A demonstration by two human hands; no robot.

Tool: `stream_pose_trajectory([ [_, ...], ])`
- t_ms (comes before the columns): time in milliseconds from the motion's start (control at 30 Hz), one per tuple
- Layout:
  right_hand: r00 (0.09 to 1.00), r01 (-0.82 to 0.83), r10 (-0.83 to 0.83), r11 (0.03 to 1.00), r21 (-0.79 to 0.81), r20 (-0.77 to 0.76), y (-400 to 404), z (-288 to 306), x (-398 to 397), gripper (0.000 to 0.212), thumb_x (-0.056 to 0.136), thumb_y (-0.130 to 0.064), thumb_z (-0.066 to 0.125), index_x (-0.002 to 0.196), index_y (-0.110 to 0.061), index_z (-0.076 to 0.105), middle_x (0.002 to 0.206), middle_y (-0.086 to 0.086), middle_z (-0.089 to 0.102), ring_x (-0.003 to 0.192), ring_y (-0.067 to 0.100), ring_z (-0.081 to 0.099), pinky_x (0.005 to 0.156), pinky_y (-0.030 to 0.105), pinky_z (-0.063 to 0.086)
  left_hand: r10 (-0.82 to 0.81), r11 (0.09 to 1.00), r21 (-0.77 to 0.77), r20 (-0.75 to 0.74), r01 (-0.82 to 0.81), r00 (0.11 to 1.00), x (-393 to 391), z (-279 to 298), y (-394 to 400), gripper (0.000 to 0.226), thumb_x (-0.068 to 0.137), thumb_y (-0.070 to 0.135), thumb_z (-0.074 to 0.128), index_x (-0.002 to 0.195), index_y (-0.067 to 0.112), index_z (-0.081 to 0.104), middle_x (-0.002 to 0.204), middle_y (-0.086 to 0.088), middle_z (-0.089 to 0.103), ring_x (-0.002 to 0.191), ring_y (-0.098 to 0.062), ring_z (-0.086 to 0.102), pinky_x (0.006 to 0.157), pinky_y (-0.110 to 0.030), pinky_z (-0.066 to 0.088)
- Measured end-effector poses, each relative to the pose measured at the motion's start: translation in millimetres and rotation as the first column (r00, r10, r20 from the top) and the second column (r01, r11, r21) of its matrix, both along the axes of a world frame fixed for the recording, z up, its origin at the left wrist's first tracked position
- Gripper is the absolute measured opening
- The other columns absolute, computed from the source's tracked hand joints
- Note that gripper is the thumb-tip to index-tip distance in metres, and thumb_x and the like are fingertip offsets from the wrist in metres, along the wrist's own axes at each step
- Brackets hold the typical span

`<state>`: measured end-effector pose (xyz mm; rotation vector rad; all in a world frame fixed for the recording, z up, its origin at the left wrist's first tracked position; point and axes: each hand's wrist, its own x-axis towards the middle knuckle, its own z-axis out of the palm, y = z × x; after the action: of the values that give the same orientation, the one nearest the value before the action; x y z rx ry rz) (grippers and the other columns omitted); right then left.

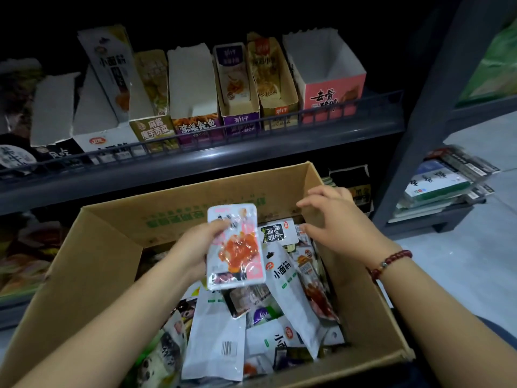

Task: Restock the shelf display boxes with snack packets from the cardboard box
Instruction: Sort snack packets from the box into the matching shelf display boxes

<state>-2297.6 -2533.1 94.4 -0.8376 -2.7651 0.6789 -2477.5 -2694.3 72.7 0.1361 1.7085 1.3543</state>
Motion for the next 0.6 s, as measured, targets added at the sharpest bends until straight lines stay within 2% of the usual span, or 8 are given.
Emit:
stream_pose_trajectory([
  [33, 1.0, 0.0, 0.0, 1.0, 0.0, -0.002, 0.2, -0.1, -0.1, 0.045, 0.089, -0.034, 0.062, 0.132, -0.027, 0.052, 0.142, -0.007, 0.036, 0.132, 0.015, 0.021, 0.105, 0.028, 0.029, -0.034, 0.999, -0.037, 0.019, 0.035, 0.999, 7.8, -7.1, -0.7, 0.015, 0.096, 0.016, 0.055, 0.096, 0.002, 0.059, 0.071, -0.011, 0.073, 0.059, -0.022, 0.07, 0.056, -0.032, 0.059],
  [133, 1.0, 0.003, -0.003, 1.0, 0.0, -0.01, -0.4, -0.1, -0.8, 0.045, 0.089, -0.035, 0.062, 0.132, -0.028, 0.052, 0.141, -0.008, 0.037, 0.131, 0.015, 0.021, 0.105, 0.028, 0.03, -0.09, 0.988, -0.122, 0.024, 0.093, 0.996, 31.0, -36.0, -1.5, 0.039, 0.085, 0.019, 0.069, 0.118, 0.001, 0.056, 0.102, -0.017, 0.072, 0.096, -0.032, 0.069, 0.091, -0.048, 0.054],
  [167, 1.0, 0.004, -0.004, 1.0, 0.0, -0.01, -0.6, -0.1, -1.1, 0.045, 0.089, -0.035, 0.062, 0.132, -0.028, 0.052, 0.141, -0.008, 0.036, 0.131, 0.014, 0.021, 0.104, 0.028, 0.03, -0.08, 0.989, -0.127, 0.012, 0.081, 0.997, 36.5, -44.3, -0.8, 0.045, 0.081, 0.018, 0.073, 0.119, 0.003, 0.055, 0.107, -0.018, 0.071, 0.102, -0.035, 0.067, 0.096, -0.052, 0.05],
  [267, 1.0, 0.009, -0.009, 1.0, 0.009, -0.003, -0.3, -0.7, -1.2, 0.045, 0.089, -0.035, 0.062, 0.132, -0.029, 0.051, 0.141, -0.009, 0.037, 0.131, 0.014, 0.021, 0.104, 0.029, 0.03, -0.064, 0.985, -0.167, -0.085, 0.049, 0.994, 51.1, -61.8, 5.6, 0.038, 0.08, 0.004, 0.076, 0.109, 0.008, 0.053, 0.101, -0.018, 0.071, 0.093, -0.036, 0.069, 0.088, -0.052, 0.054],
  [400, 1.0, 0.009, -0.009, 1.0, 0.022, -0.001, -0.2, -1.1, -2.0, 0.044, 0.089, -0.036, 0.062, 0.131, -0.029, 0.052, 0.141, -0.008, 0.037, 0.132, 0.015, 0.022, 0.105, 0.031, 0.031, -0.223, 0.952, -0.249, -0.171, 0.177, 0.96, 57.4, -61.7, 11.5, 0.038, 0.075, -0.002, 0.079, 0.109, 0.003, 0.062, 0.081, -0.004, 0.07, 0.064, -0.016, 0.066, 0.057, -0.021, 0.054],
  [467, 1.0, 0.007, -0.007, 1.0, 0.017, 0.001, 0.1, -0.9, -2.5, 0.044, 0.089, -0.036, 0.062, 0.131, -0.029, 0.052, 0.142, -0.008, 0.037, 0.133, 0.016, 0.021, 0.106, 0.031, 0.031, -0.289, 0.926, -0.329, -0.296, 0.187, 0.91, 41.7, -55.0, 12.2, 0.032, 0.075, 0.006, 0.081, 0.101, 0.01, 0.064, 0.083, 0.002, 0.069, 0.066, -0.012, 0.065, 0.06, -0.018, 0.054],
  [533, 1.0, 0.01, -0.01, 1.0, 0.019, 0.005, 0.3, -1.2, -2.7, 0.044, 0.089, -0.036, 0.061, 0.131, -0.029, 0.052, 0.142, -0.009, 0.037, 0.133, 0.015, 0.021, 0.105, 0.031, 0.031, -0.352, 0.897, -0.406, -0.412, 0.177, 0.84, 23.5, -51.4, 9.7, 0.034, 0.074, 0.017, 0.084, 0.1, 0.01, 0.065, 0.091, -0.002, 0.071, 0.075, -0.017, 0.067, 0.074, -0.029, 0.057],
  [600, 1.0, 0.013, -0.013, 1.0, 0.024, 0.008, 0.1, -1.9, -2.5, 0.044, 0.089, -0.036, 0.062, 0.131, -0.029, 0.052, 0.141, -0.009, 0.037, 0.132, 0.015, 0.021, 0.104, 0.031, 0.032, -0.513, 0.826, -0.516, -0.516, 0.23, 0.686, 14.3, -47.9, 4.4, 0.033, 0.076, 0.028, 0.082, 0.098, 0.011, 0.064, 0.096, 0.0, 0.068, 0.083, -0.019, 0.064, 0.074, -0.032, 0.052],
])
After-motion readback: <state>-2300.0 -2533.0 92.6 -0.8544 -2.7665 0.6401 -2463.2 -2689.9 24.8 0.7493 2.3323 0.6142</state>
